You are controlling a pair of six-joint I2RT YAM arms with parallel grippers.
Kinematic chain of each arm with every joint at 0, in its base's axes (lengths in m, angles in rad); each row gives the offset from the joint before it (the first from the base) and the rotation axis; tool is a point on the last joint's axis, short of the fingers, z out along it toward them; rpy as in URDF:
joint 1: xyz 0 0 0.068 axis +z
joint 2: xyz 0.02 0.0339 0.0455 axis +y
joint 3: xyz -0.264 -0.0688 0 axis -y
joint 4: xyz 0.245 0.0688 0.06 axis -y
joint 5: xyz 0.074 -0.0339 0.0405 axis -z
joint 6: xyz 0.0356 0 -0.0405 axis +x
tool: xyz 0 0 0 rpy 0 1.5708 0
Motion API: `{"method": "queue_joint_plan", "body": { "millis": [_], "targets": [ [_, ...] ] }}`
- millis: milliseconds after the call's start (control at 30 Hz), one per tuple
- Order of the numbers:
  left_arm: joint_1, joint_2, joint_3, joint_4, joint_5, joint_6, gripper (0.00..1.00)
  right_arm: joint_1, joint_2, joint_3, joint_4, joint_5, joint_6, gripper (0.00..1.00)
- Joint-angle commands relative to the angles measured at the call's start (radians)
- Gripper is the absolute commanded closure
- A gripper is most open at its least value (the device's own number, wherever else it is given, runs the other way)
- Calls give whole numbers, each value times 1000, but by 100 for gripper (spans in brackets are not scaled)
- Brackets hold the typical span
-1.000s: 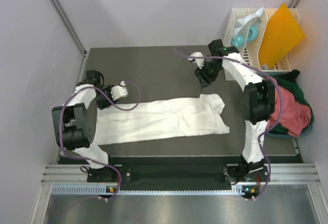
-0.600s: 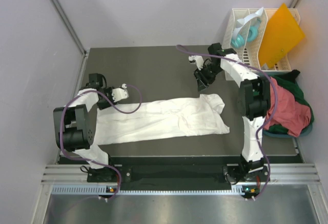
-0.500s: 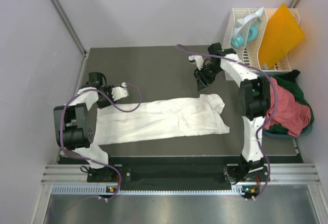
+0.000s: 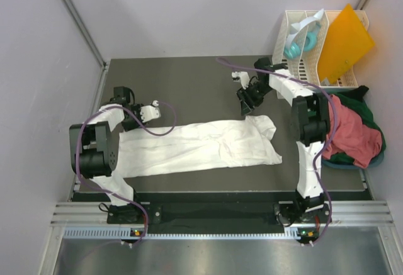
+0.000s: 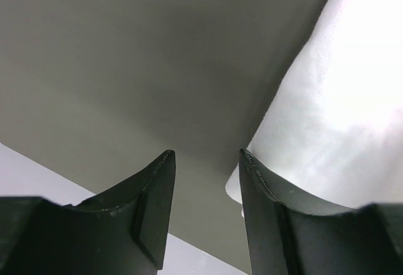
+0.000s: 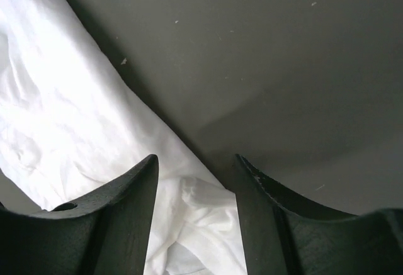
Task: Fold and stack the t-shirts
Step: Fold the other side of the tshirt into a rectangle
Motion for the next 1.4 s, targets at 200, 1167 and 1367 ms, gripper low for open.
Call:
{"method": "queue_joint_plan", "body": {
  "millis": [200,1167,1367],
  "targets": [
    [-18,28,32,-56,3,12,53,-10,-115,-32,3,25,-13,47],
    [-25,-33,182,-224,47,-35,53,-8,-226,-140,-58,81,-110,46],
    [-26,19,219,-418,73,25,63,-7,-226,-139,-57,84,-110,47]
  ]
}}
